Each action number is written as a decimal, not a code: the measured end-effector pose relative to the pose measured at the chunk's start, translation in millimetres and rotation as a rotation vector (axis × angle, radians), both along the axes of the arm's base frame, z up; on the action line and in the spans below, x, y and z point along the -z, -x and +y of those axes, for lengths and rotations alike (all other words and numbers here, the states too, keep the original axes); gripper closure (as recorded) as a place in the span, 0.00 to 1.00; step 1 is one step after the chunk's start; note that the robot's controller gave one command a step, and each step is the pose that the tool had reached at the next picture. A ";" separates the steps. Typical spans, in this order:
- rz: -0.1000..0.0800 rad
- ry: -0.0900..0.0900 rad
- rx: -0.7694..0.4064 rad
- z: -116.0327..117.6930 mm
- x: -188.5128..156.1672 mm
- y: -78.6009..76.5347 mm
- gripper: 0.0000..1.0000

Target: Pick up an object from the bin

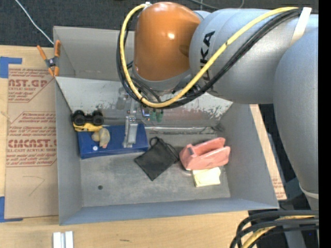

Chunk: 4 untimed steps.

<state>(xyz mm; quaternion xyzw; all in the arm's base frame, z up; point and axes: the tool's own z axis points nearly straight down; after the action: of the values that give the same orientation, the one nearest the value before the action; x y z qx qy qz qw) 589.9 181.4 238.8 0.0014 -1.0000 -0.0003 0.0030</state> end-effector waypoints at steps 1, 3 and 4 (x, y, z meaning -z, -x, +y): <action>-0.008 -0.001 0.002 -1.3 -5.2 -1.8 0.00; -0.008 -0.002 -0.107 -75.4 64.0 54.6 0.00; -0.011 -0.004 0.045 -34.8 92.6 1.2 0.00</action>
Offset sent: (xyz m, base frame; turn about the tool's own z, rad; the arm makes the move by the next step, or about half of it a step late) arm -0.0398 -0.0367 -0.1055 -0.3562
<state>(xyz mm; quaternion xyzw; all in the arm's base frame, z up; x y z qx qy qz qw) 588.8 146.6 146.3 -0.0210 -0.9998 -0.0022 -0.0026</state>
